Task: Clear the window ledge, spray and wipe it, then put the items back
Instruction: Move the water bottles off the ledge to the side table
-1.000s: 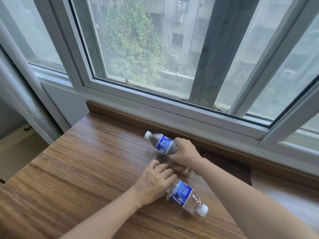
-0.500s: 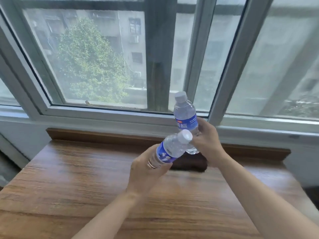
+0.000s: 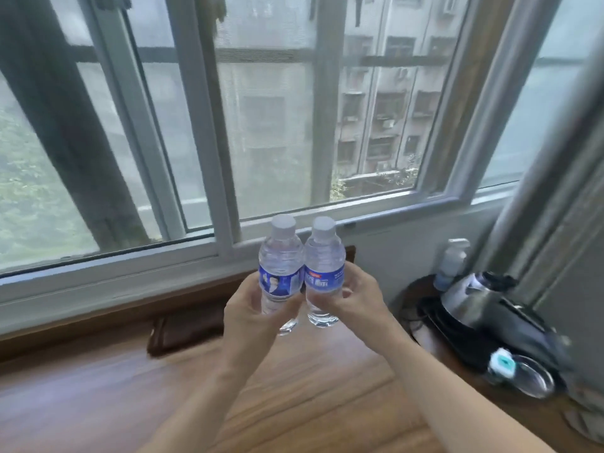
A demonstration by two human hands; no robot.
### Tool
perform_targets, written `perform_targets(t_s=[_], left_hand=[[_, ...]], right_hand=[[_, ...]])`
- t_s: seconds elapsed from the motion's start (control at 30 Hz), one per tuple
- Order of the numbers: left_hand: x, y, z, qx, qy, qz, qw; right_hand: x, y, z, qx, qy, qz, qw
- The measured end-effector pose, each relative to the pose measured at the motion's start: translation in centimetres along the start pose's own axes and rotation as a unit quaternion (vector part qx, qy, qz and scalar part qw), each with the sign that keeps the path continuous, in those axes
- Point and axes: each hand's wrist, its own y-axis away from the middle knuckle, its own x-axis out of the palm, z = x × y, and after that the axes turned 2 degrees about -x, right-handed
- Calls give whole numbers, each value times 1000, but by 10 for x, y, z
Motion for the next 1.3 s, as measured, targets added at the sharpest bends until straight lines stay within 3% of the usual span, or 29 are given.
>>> perform_targets(t_s=[0.47, 0.93, 1.3], left_hand=[[267, 39, 11, -43, 16, 139, 989], [367, -12, 48, -73, -16, 271, 960], [405, -84, 78, -102, -2, 162, 981]], right_hand=[[-258, 79, -49, 70, 64, -110, 989], [-351, 67, -89, 109, 135, -161, 971], [-426, 2, -105, 101, 112, -186, 971]])
